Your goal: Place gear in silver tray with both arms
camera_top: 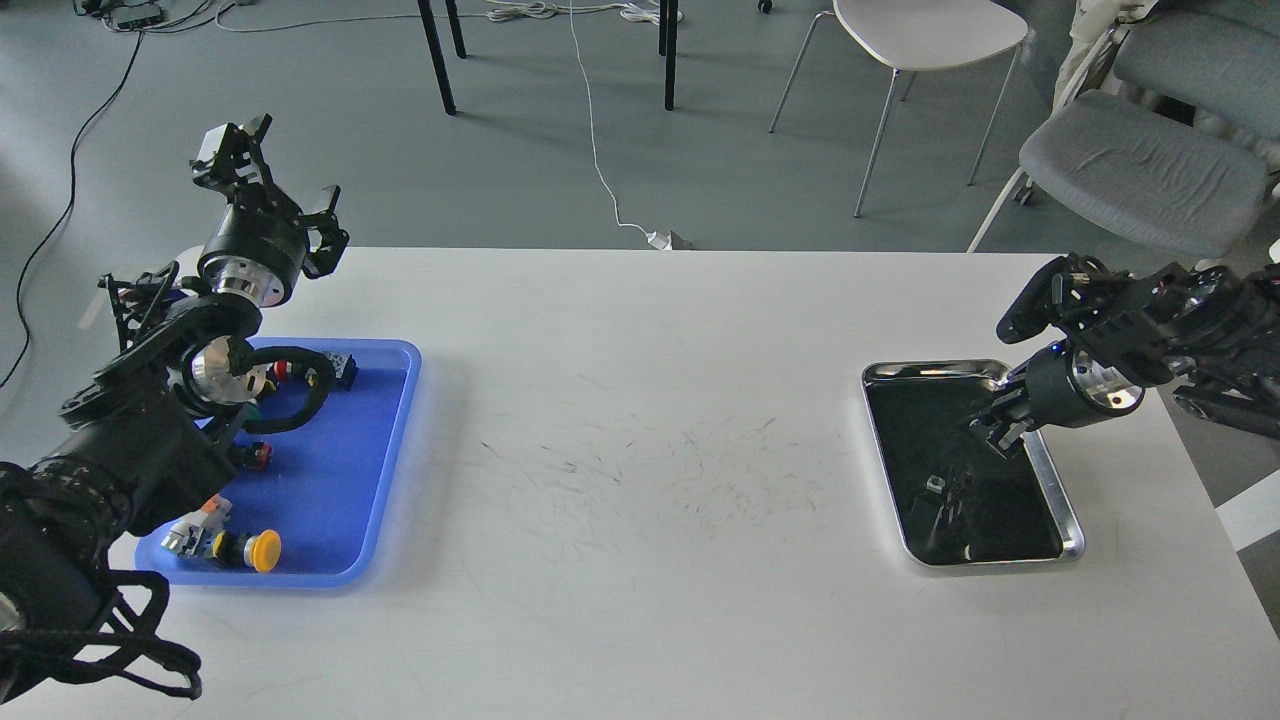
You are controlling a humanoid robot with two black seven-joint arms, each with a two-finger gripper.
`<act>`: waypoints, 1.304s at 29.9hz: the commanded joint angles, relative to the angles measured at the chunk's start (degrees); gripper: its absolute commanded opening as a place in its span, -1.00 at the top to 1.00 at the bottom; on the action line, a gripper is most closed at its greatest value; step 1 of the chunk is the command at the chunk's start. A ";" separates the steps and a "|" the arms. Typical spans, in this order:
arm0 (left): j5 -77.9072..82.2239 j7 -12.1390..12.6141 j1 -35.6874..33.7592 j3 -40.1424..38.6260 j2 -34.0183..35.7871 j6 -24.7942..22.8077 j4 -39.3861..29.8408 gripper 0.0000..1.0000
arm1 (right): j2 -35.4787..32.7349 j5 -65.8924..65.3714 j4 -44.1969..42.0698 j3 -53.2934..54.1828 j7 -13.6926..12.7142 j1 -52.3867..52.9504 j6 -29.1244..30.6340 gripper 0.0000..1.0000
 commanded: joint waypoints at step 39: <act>0.17 0.52 0.61 1.13 0.52 -1.14 -0.08 -0.97 | 0.49 12.81 -3.81 12.04 0.00 -3.05 0.42 -0.74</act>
